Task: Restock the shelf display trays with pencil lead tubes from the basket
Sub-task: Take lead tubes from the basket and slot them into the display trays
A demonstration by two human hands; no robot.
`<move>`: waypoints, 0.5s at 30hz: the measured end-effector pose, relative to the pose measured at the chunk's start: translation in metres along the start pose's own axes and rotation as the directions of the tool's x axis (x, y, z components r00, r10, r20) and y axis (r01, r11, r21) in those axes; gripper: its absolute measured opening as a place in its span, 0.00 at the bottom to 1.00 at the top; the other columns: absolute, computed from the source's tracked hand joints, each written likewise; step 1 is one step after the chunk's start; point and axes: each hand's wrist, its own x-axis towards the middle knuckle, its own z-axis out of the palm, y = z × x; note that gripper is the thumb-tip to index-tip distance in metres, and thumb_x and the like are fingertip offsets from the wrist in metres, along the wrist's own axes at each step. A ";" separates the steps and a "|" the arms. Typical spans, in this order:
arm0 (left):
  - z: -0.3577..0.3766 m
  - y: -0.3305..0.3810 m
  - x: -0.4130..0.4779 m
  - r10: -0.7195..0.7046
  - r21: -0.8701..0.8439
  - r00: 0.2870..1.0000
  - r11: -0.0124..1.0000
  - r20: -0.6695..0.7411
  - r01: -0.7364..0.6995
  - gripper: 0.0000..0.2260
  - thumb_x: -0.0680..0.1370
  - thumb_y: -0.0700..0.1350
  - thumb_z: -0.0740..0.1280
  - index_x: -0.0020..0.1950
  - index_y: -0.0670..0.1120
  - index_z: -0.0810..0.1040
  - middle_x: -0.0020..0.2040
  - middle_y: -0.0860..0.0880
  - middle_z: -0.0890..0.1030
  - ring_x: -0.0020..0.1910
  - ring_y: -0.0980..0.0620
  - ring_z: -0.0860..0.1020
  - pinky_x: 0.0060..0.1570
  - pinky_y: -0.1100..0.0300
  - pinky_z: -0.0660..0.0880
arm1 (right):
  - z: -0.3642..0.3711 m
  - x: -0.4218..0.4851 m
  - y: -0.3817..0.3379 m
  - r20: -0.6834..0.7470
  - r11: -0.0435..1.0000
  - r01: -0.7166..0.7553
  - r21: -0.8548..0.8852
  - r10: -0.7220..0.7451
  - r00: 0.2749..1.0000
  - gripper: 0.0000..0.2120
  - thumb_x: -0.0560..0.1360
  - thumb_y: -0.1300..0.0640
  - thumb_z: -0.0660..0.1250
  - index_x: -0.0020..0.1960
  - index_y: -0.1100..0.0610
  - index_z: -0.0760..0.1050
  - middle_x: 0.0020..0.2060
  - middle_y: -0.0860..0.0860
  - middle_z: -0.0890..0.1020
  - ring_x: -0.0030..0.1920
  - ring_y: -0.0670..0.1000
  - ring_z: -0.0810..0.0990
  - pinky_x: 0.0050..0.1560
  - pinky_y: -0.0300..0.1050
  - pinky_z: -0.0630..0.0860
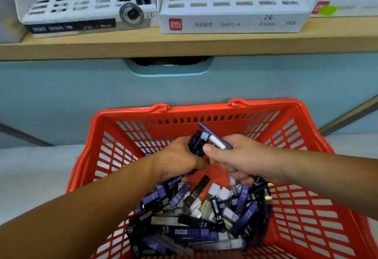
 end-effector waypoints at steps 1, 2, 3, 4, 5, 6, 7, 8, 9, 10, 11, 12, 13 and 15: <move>0.000 0.006 -0.005 -0.004 -0.020 1.000 1.000 -0.001 0.004 0.06 0.75 0.34 0.74 0.47 0.43 0.81 0.30 0.47 0.75 0.22 0.52 0.70 0.24 0.60 0.68 | 0.001 -0.003 -0.004 -0.034 0.999 0.035 0.002 -0.035 0.999 0.18 0.82 0.40 0.64 0.47 0.55 0.74 0.28 0.48 0.68 0.24 0.47 0.63 0.26 0.41 0.62; 0.000 0.012 -0.010 -0.005 -0.032 1.000 0.999 -0.011 0.005 0.06 0.75 0.34 0.74 0.47 0.43 0.81 0.29 0.47 0.76 0.22 0.52 0.71 0.23 0.61 0.67 | 0.003 -0.007 -0.010 -0.067 0.997 0.076 -0.001 -0.076 0.995 0.18 0.82 0.41 0.64 0.46 0.56 0.74 0.27 0.48 0.69 0.24 0.48 0.63 0.26 0.41 0.62; -0.001 0.019 -0.015 -0.005 -0.036 1.000 0.999 -0.021 0.004 0.06 0.75 0.35 0.75 0.46 0.43 0.81 0.29 0.47 0.76 0.21 0.52 0.71 0.23 0.61 0.66 | 0.004 -0.010 -0.016 -0.091 0.993 0.117 -0.003 -0.117 0.989 0.18 0.82 0.41 0.63 0.46 0.56 0.74 0.27 0.48 0.70 0.23 0.48 0.64 0.25 0.41 0.63; -0.004 0.026 -0.022 0.002 -0.042 1.000 0.999 -0.026 -0.003 0.06 0.75 0.36 0.76 0.45 0.42 0.80 0.29 0.46 0.76 0.21 0.51 0.71 0.23 0.61 0.66 | 0.005 -0.014 -0.022 -0.102 0.988 0.156 0.001 -0.155 0.983 0.18 0.83 0.41 0.62 0.47 0.56 0.74 0.27 0.49 0.71 0.23 0.48 0.66 0.25 0.41 0.65; -0.007 0.033 -0.030 0.019 -0.042 1.000 0.999 -0.023 -0.020 0.06 0.75 0.36 0.76 0.45 0.42 0.80 0.29 0.45 0.75 0.22 0.48 0.71 0.24 0.61 0.65 | 0.005 -0.020 -0.030 -0.101 0.981 0.195 0.014 -0.192 0.976 0.18 0.83 0.41 0.61 0.48 0.57 0.74 0.27 0.50 0.73 0.23 0.49 0.68 0.25 0.41 0.67; -0.013 0.041 -0.040 0.046 -0.033 0.999 0.998 -0.010 -0.046 0.05 0.76 0.37 0.76 0.45 0.41 0.80 0.30 0.44 0.76 0.24 0.47 0.71 0.24 0.61 0.65 | 0.004 -0.026 -0.039 -0.090 0.971 0.234 0.038 -0.230 0.969 0.18 0.84 0.42 0.61 0.49 0.58 0.74 0.28 0.52 0.74 0.24 0.51 0.70 0.24 0.42 0.69; -0.019 0.050 -0.050 0.069 -0.015 0.998 0.997 0.010 -0.069 0.05 0.76 0.38 0.76 0.46 0.41 0.81 0.31 0.43 0.76 0.25 0.47 0.72 0.24 0.61 0.66 | 0.003 -0.033 -0.048 -0.072 0.959 0.274 0.070 -0.269 0.960 0.19 0.84 0.43 0.60 0.49 0.59 0.74 0.29 0.53 0.75 0.24 0.53 0.71 0.24 0.42 0.70; -0.026 0.060 -0.060 0.088 0.002 0.996 0.996 0.030 -0.088 0.05 0.77 0.38 0.75 0.48 0.40 0.81 0.32 0.42 0.77 0.26 0.47 0.73 0.24 0.61 0.67 | 0.002 -0.041 -0.060 -0.055 0.944 0.315 0.097 -0.311 0.949 0.19 0.85 0.44 0.60 0.49 0.60 0.74 0.29 0.55 0.76 0.25 0.55 0.72 0.24 0.43 0.71; -0.034 0.070 -0.071 0.102 0.015 0.994 0.995 0.046 -0.103 0.07 0.77 0.39 0.76 0.50 0.38 0.80 0.33 0.40 0.77 0.27 0.46 0.73 0.24 0.60 0.67 | 0.001 -0.049 -0.074 -0.050 0.927 0.355 0.116 -0.352 0.935 0.19 0.85 0.45 0.59 0.48 0.60 0.73 0.30 0.56 0.76 0.26 0.56 0.72 0.26 0.46 0.72; -0.041 0.081 -0.081 0.113 0.018 0.992 0.993 0.061 -0.115 0.11 0.77 0.41 0.76 0.51 0.37 0.78 0.34 0.37 0.76 0.28 0.45 0.72 0.24 0.60 0.68 | 0.000 -0.057 -0.089 -0.061 0.911 0.389 0.140 -0.384 0.921 0.19 0.85 0.44 0.59 0.47 0.60 0.72 0.31 0.58 0.76 0.28 0.57 0.72 0.29 0.49 0.72; -0.049 0.092 -0.092 0.126 0.009 0.990 0.992 0.066 -0.127 0.14 0.76 0.43 0.78 0.53 0.36 0.77 0.35 0.34 0.76 0.28 0.44 0.71 0.24 0.60 0.67 | -0.001 -0.065 -0.106 -0.080 0.892 0.415 0.180 -0.407 0.910 0.20 0.84 0.44 0.60 0.46 0.61 0.71 0.33 0.60 0.75 0.29 0.58 0.71 0.31 0.51 0.72; -0.057 0.103 -0.103 0.140 -0.008 0.988 0.990 0.060 -0.140 0.18 0.74 0.45 0.79 0.53 0.36 0.76 0.36 0.33 0.75 0.28 0.44 0.70 0.24 0.60 0.67 | -0.002 -0.072 -0.122 -0.097 0.865 0.441 0.238 -0.431 0.897 0.21 0.84 0.43 0.61 0.45 0.60 0.71 0.34 0.60 0.73 0.30 0.58 0.70 0.33 0.52 0.71; -0.064 0.116 -0.116 0.156 -0.023 0.987 0.988 0.046 -0.155 0.20 0.73 0.46 0.80 0.53 0.37 0.76 0.37 0.33 0.75 0.28 0.44 0.69 0.24 0.61 0.67 | -0.003 -0.079 -0.139 -0.108 0.830 0.469 0.302 -0.460 0.882 0.21 0.83 0.42 0.61 0.43 0.59 0.72 0.34 0.60 0.72 0.30 0.57 0.71 0.34 0.52 0.72; -0.080 0.142 -0.143 0.219 -0.033 0.975 0.975 -0.017 -0.220 0.18 0.71 0.46 0.82 0.50 0.40 0.77 0.36 0.35 0.74 0.27 0.45 0.68 0.23 0.61 0.66 | -0.002 -0.092 -0.172 -0.141 0.771 0.522 0.366 -0.508 0.850 0.23 0.82 0.42 0.62 0.39 0.59 0.72 0.32 0.60 0.72 0.30 0.56 0.74 0.37 0.51 0.74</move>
